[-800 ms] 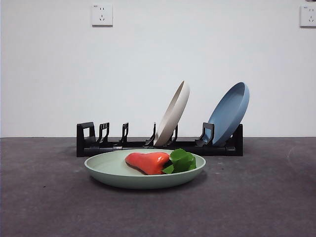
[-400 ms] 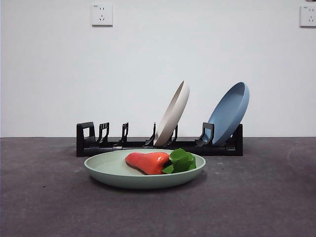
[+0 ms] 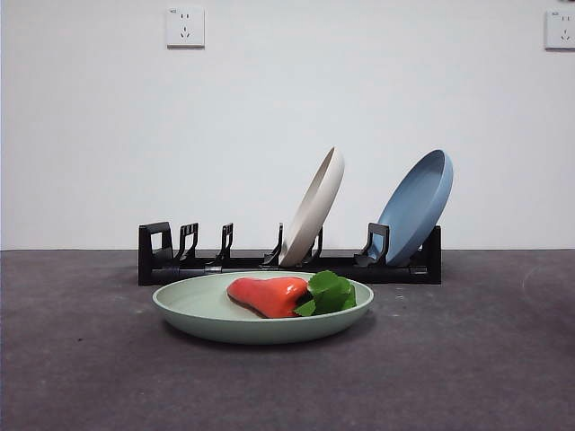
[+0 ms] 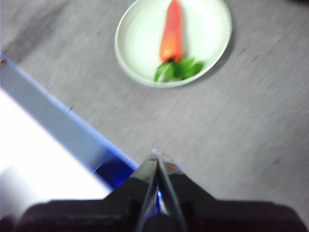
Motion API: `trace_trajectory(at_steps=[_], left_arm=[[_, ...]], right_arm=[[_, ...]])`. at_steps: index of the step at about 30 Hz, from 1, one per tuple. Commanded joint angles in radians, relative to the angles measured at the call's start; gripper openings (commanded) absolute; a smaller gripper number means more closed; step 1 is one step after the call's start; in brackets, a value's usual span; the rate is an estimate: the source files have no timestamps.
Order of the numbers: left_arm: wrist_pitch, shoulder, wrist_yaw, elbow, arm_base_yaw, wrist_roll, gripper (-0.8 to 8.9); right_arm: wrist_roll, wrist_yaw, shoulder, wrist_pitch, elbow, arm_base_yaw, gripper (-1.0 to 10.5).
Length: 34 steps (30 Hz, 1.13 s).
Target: Take the green plate from the plate rack,put the plate on the table,take the carrot from the table,put the carrot in the plate
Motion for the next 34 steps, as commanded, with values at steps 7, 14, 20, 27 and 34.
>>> trace_trajectory(at_steps=[7,14,20,27,34], left_arm=[[0.004,-0.003,0.001,-0.014,0.004,-0.007,-0.03],[0.004,-0.003,0.0,-0.014,0.004,-0.007,-0.03],[0.004,-0.003,0.001,-0.014,0.004,-0.007,-0.03],[0.004,-0.003,0.001,-0.014,0.004,-0.007,-0.03],[0.004,-0.003,0.0,-0.014,0.004,-0.007,-0.03]], right_arm=[[-0.049,-0.151,-0.224,0.356,-0.153,-0.346,0.0],[-0.07,-0.15,-0.451,0.686,-0.481,-0.55,0.0],[-0.07,-0.141,-0.628,0.919,-0.754,-0.583,0.0],[-0.036,-0.142,-0.729,0.954,-0.911,-0.583,0.0],[0.001,-0.144,-0.764,0.951,-0.984,-0.582,0.0]])
